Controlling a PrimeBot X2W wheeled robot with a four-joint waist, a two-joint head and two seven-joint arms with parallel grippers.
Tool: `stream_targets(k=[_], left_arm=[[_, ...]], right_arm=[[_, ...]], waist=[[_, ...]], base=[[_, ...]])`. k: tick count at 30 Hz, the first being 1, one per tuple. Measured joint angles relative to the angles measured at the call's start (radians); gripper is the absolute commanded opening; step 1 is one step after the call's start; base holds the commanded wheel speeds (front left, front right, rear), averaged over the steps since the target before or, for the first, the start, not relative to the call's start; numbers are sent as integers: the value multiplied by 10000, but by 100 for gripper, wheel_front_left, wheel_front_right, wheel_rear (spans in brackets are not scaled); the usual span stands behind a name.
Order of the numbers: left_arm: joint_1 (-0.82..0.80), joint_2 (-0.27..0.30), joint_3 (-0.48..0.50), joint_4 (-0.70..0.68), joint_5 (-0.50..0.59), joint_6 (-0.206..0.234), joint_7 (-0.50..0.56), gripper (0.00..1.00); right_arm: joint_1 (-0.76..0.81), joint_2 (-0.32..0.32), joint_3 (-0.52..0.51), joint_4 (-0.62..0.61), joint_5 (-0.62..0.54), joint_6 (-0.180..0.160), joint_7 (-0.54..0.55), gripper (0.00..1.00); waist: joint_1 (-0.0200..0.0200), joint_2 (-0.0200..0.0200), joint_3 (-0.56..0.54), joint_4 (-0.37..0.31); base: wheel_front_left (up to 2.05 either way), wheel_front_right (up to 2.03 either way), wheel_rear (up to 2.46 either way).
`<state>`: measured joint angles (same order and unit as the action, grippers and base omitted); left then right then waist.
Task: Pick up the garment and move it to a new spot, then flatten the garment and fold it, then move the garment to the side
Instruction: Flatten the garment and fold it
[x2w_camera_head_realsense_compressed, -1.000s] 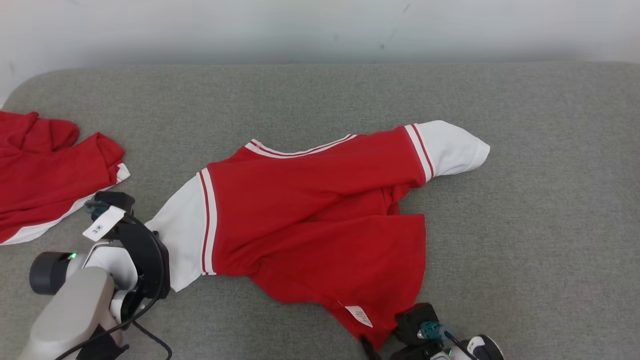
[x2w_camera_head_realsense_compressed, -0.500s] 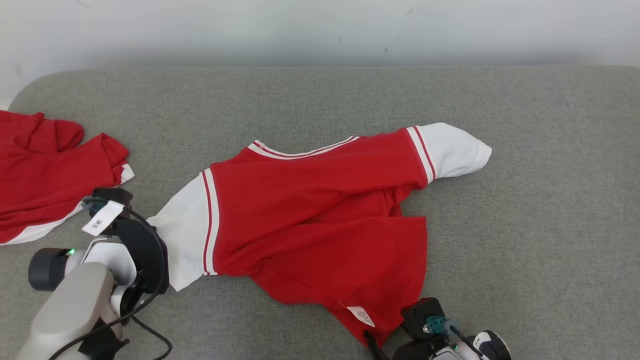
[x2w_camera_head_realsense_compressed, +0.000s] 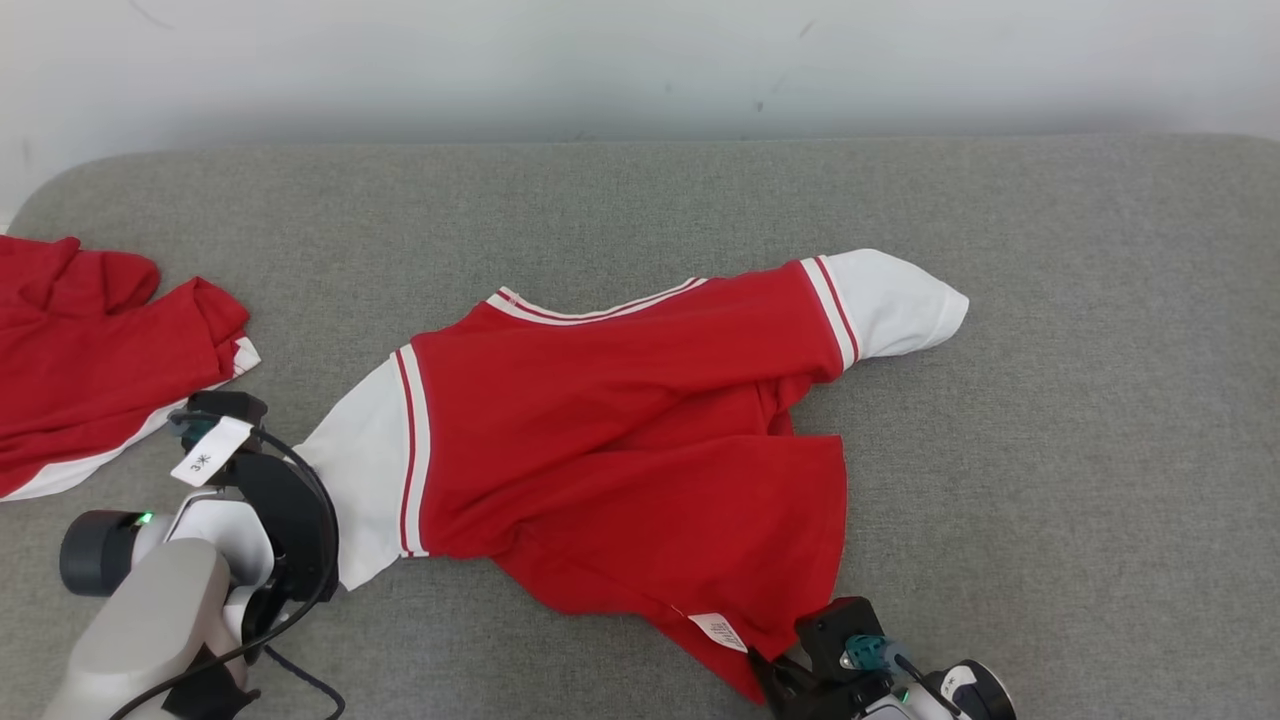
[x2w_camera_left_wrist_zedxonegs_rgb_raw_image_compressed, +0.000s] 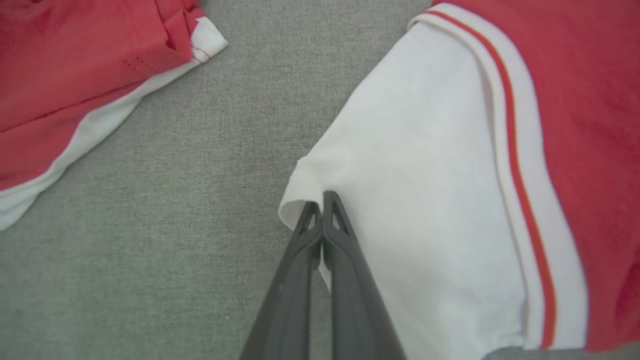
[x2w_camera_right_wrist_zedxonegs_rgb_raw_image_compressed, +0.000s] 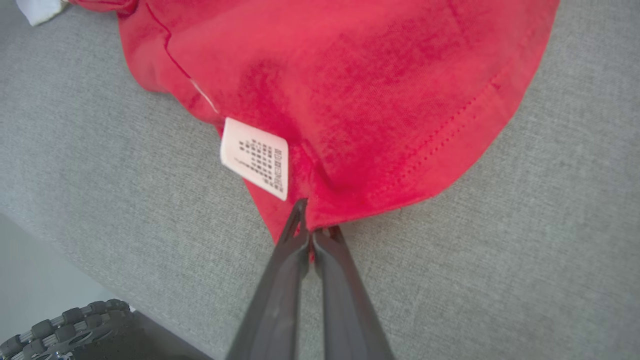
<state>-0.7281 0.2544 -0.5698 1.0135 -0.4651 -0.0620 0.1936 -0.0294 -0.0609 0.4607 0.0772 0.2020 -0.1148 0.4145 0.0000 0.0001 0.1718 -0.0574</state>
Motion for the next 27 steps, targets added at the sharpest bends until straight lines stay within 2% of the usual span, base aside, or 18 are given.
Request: stream_targets(k=[6, 10, 16, 22, 23, 27], left_arm=[[1, -42, 132, 134, -36, 4, -280, 0], [-73, -286, 723, 58, -619, 69, -828, 0], [-239, -453, 857, -33, -731, -4, -1363, 0], [-232, -602, 1354, -311, -1258, -100, -1998, 0], [-232, -823, 1868, -650, -1779, -155, -2424, 0], [-230, -1534, 2652, -1712, -2706, -309, -3352, 0]], right_arm=[[-8, 6, -134, -219, 17, -10, -23, 0], [-58, -25, -688, -612, 107, -13, -244, 0], [-364, -437, -1396, -849, 104, -44, -376, 0], [-384, -433, -1860, -1162, 123, -82, -652, 0], [-460, -502, -2255, -1390, 128, -82, -830, 0], [-861, -1104, -3289, -1992, 144, -86, -1204, 0]], waist=[[0, 0, -186, -34], [-1, -1, -366, -23], [0, 0, -730, 35], [0, -1, -1114, 60], [-1, 0, -1274, 60], [-1, 0, -1583, 72]], base=[[0, 0, 0], [0, 0, 0], [0, 0, 0], [0, 0, 0], [0, 0, 0], [0, 0, 0]])
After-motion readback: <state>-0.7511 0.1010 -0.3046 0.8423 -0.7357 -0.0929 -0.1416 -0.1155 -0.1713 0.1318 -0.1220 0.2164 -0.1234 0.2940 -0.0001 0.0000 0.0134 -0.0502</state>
